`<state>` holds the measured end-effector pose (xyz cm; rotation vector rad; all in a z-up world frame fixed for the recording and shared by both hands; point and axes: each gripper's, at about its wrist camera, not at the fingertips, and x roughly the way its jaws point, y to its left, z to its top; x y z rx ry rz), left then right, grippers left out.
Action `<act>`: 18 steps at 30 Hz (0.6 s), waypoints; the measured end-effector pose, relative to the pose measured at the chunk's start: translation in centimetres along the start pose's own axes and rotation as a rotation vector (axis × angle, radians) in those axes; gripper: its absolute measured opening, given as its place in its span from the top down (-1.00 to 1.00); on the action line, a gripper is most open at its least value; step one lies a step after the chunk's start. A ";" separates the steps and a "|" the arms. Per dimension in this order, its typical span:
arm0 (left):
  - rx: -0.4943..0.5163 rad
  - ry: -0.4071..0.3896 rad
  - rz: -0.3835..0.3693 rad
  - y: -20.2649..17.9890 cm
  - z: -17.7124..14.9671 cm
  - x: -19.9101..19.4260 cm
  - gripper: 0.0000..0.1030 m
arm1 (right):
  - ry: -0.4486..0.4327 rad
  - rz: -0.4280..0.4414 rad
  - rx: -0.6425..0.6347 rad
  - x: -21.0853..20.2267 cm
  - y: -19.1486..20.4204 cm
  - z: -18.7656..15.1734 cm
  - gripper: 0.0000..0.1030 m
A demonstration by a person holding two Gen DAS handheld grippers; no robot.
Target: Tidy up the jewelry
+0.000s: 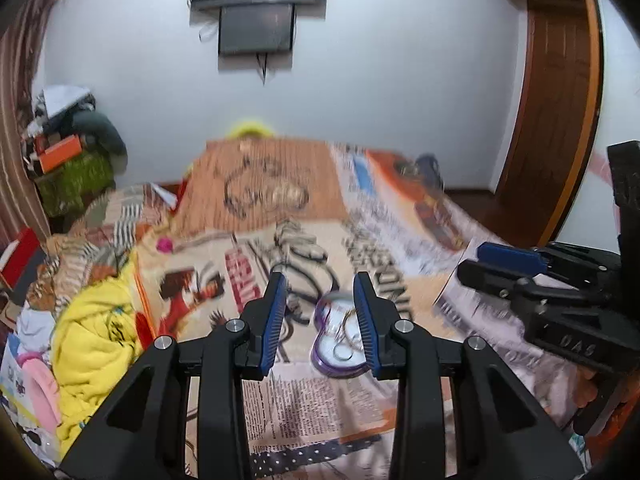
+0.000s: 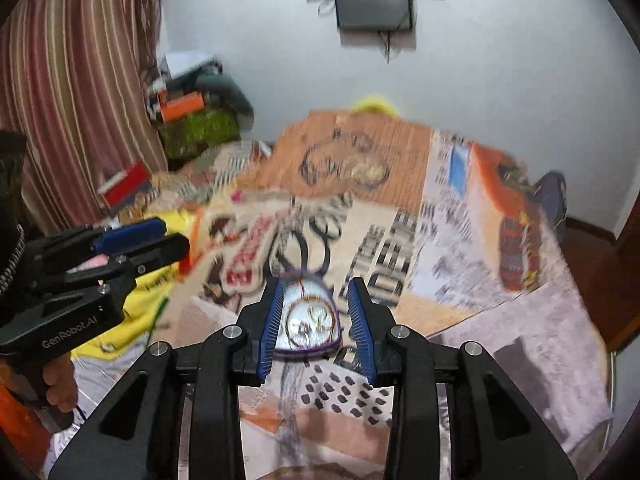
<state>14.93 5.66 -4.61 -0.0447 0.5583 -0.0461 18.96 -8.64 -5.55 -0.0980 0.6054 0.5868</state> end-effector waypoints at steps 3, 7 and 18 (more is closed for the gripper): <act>0.001 -0.086 0.002 -0.6 1.0 -3.8 0.34 | -0.107 -0.014 0.005 -4.6 0.6 1.0 0.41; 0.000 -0.213 0.009 -1.4 1.8 -9.2 0.25 | -0.252 -0.029 0.010 -10.5 1.7 1.6 0.41; 0.002 -0.429 0.062 -2.8 0.8 -18.8 -0.64 | -0.493 -0.146 0.025 -18.0 4.9 0.4 -0.46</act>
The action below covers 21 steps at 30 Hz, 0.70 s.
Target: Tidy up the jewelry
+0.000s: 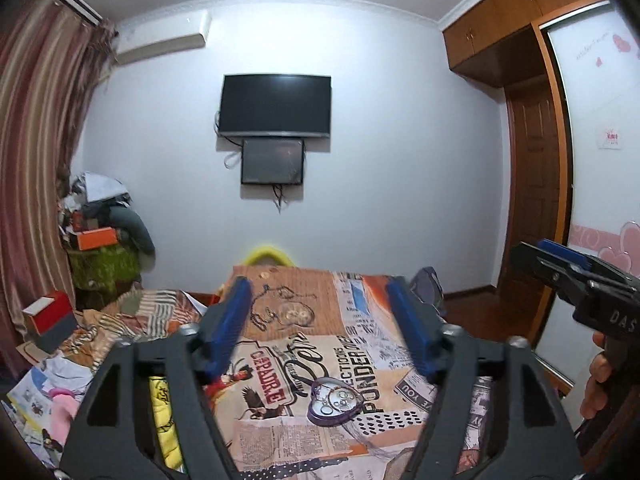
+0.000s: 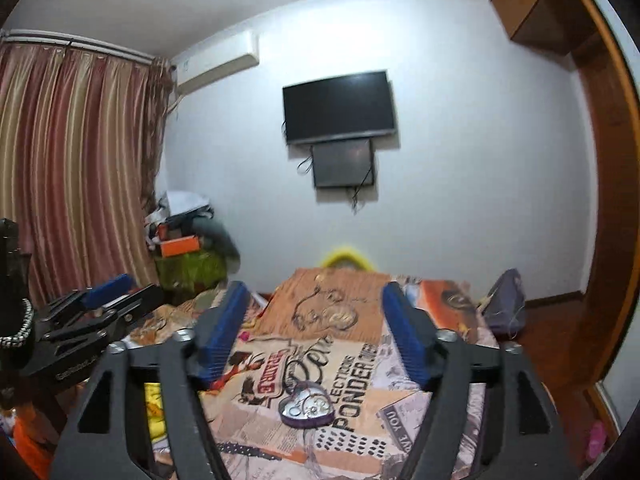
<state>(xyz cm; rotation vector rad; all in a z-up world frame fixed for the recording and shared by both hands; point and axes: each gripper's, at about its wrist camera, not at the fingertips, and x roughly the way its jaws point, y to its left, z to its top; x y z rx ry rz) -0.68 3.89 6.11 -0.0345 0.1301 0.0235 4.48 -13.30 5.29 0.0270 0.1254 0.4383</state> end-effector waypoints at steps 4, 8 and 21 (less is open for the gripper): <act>-0.015 -0.022 0.027 0.2 -0.2 -1.3 -0.94 | -0.021 -0.052 -0.025 -0.2 0.9 -0.3 -0.73; -0.023 -0.012 0.036 0.0 -0.6 -1.8 -0.99 | -0.023 -0.078 -0.034 0.0 1.4 -0.4 -1.00; -0.002 0.002 0.035 -0.8 -1.0 -2.2 -0.99 | 0.018 -0.065 -0.008 -1.6 0.6 -1.3 -1.00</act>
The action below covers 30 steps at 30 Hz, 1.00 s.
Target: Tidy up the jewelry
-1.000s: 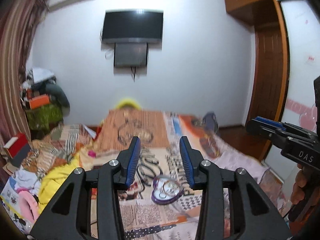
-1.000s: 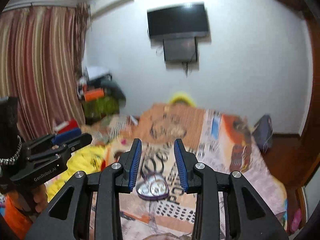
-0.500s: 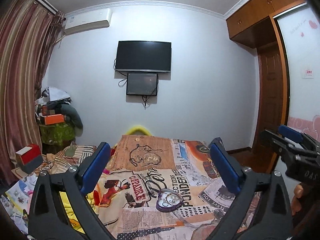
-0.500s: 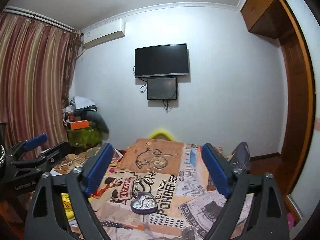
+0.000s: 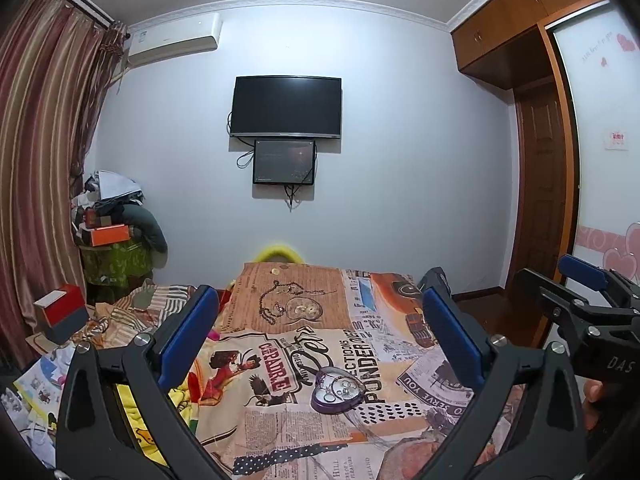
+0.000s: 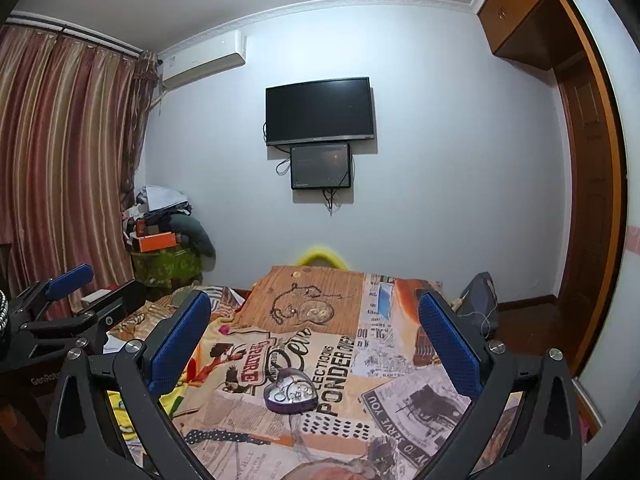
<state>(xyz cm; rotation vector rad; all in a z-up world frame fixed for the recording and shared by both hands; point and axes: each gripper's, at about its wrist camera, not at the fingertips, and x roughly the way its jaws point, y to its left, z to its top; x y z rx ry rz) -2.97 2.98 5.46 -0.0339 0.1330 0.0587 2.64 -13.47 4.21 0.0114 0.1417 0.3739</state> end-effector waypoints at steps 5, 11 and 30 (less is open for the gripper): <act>0.011 0.002 0.000 -0.4 -0.2 0.1 -0.99 | 0.014 -0.003 0.003 0.0 -0.2 -0.4 -1.00; 0.018 0.010 0.002 -0.6 -0.5 0.4 -0.99 | 0.026 -0.002 0.012 -0.1 -0.4 -0.5 -1.00; 0.003 0.036 -0.003 -0.4 -0.7 1.2 -0.99 | 0.046 0.001 0.031 0.0 -0.6 -0.3 -1.00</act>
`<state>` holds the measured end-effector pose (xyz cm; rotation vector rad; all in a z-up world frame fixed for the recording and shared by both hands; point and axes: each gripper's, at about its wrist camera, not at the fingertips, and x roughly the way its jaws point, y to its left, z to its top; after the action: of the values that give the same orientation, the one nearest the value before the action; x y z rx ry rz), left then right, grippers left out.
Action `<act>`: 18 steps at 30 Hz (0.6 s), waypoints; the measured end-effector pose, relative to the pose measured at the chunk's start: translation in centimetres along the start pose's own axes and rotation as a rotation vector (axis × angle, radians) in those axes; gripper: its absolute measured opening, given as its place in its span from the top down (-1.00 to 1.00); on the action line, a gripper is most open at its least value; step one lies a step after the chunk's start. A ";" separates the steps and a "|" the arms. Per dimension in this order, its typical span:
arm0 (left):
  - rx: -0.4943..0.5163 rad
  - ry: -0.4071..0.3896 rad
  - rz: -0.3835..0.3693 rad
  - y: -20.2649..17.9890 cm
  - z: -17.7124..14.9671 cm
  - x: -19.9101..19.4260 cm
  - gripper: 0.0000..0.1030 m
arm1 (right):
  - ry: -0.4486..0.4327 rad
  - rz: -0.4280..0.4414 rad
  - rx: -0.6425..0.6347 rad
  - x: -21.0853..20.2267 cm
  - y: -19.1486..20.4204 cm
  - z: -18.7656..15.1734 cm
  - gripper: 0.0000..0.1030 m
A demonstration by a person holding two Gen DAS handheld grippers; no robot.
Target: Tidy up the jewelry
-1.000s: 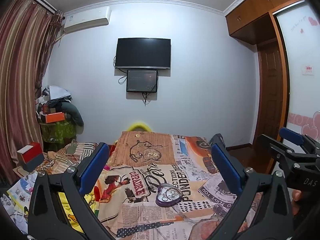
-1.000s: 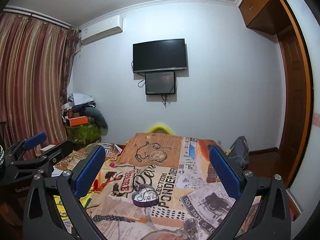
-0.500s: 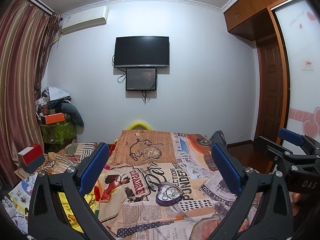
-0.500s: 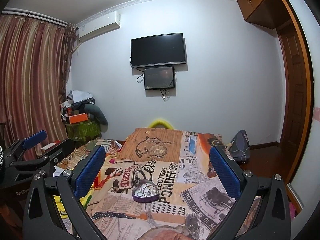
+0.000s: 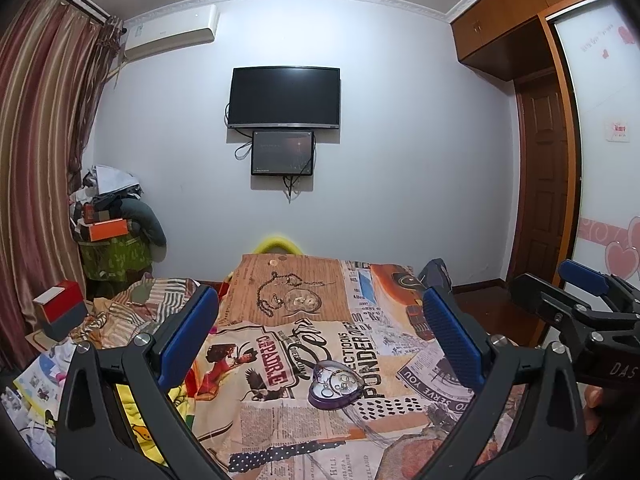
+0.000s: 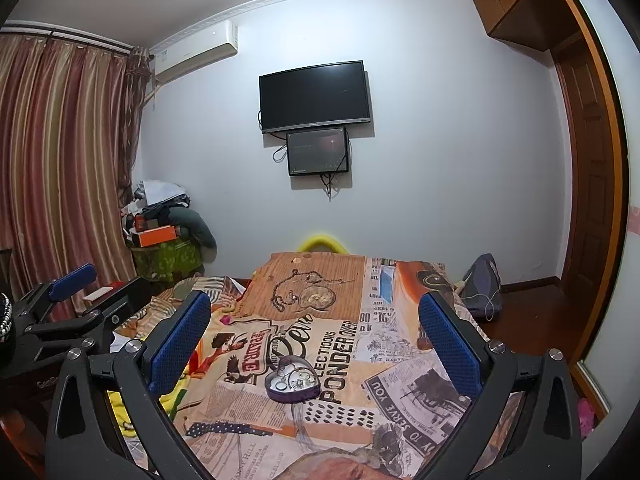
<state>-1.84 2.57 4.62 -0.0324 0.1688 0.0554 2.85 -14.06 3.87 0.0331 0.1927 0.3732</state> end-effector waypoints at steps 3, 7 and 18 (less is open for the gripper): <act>-0.005 0.008 -0.008 0.1 0.0 0.2 -0.99 | 0.005 0.000 0.003 0.1 0.0 0.0 -1.00; -0.012 0.020 -0.024 0.4 -0.1 0.4 -0.99 | 0.005 -0.002 0.001 0.0 0.1 0.0 -1.00; -0.011 0.024 -0.039 0.3 -0.2 0.6 -0.99 | 0.005 -0.006 -0.002 0.0 0.2 0.0 -1.00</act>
<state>-1.32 2.92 4.34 -0.0476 0.1921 0.0176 2.76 -13.93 3.86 0.0294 0.1972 0.3673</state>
